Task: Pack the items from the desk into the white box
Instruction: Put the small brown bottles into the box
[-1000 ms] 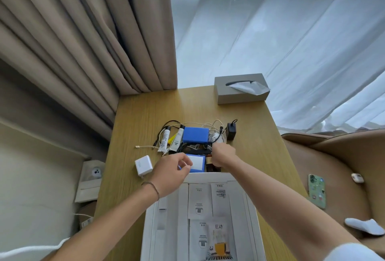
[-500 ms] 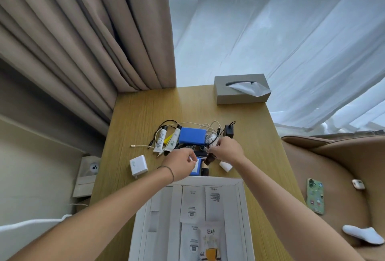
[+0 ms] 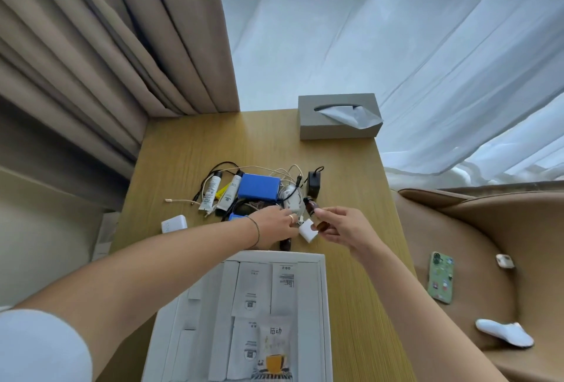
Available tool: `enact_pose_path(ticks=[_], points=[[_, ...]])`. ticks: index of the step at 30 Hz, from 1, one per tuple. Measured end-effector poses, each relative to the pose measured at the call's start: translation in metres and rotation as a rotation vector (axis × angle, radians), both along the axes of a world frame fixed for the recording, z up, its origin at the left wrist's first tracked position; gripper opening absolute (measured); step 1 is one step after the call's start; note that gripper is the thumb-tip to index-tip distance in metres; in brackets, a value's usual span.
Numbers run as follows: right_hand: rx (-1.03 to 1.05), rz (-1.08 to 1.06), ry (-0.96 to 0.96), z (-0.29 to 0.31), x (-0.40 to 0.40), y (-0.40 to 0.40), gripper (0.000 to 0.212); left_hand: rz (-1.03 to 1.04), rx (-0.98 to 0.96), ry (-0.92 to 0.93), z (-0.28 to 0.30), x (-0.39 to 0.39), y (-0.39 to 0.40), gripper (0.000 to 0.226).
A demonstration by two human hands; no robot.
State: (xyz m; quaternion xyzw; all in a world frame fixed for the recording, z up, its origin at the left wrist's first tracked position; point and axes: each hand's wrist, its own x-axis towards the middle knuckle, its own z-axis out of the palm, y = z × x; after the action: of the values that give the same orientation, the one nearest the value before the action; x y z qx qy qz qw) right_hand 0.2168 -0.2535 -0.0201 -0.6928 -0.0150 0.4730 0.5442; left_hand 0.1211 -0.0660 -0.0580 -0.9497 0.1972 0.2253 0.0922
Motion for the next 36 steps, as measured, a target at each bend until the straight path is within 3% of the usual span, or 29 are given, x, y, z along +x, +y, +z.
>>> enact_pose_path(ticks=[7, 11, 14, 23, 29, 36], points=[[0.103, -0.016, 0.053, 0.006, -0.007, -0.006, 0.030, -0.305, 0.151, -0.072, -0.020, 0.014, -0.007, 0.029], [0.119, -0.048, 0.020, 0.012, -0.020, -0.003, 0.035, -0.294, 0.094, -0.055, -0.030, 0.014, -0.004, 0.025], [0.148, -0.046, -0.037, 0.021, -0.033, -0.003, 0.036, -0.025, -0.089, -0.085, -0.019, 0.009, -0.002, 0.018], [0.247, 0.095, -0.247, 0.058, -0.083, 0.005, 0.032, 0.739, -0.636, -0.470, 0.046, -0.041, 0.025, 0.020], [0.222, 0.142, -0.256, 0.063, -0.131, 0.019, 0.021, 1.015, -0.840, -0.644, 0.071, -0.101, 0.032, 0.020], [0.090, 0.263, -0.289, 0.046, -0.190, 0.045, 0.016, 1.133, -1.034, -0.738, 0.083, -0.173, 0.030, 0.015]])
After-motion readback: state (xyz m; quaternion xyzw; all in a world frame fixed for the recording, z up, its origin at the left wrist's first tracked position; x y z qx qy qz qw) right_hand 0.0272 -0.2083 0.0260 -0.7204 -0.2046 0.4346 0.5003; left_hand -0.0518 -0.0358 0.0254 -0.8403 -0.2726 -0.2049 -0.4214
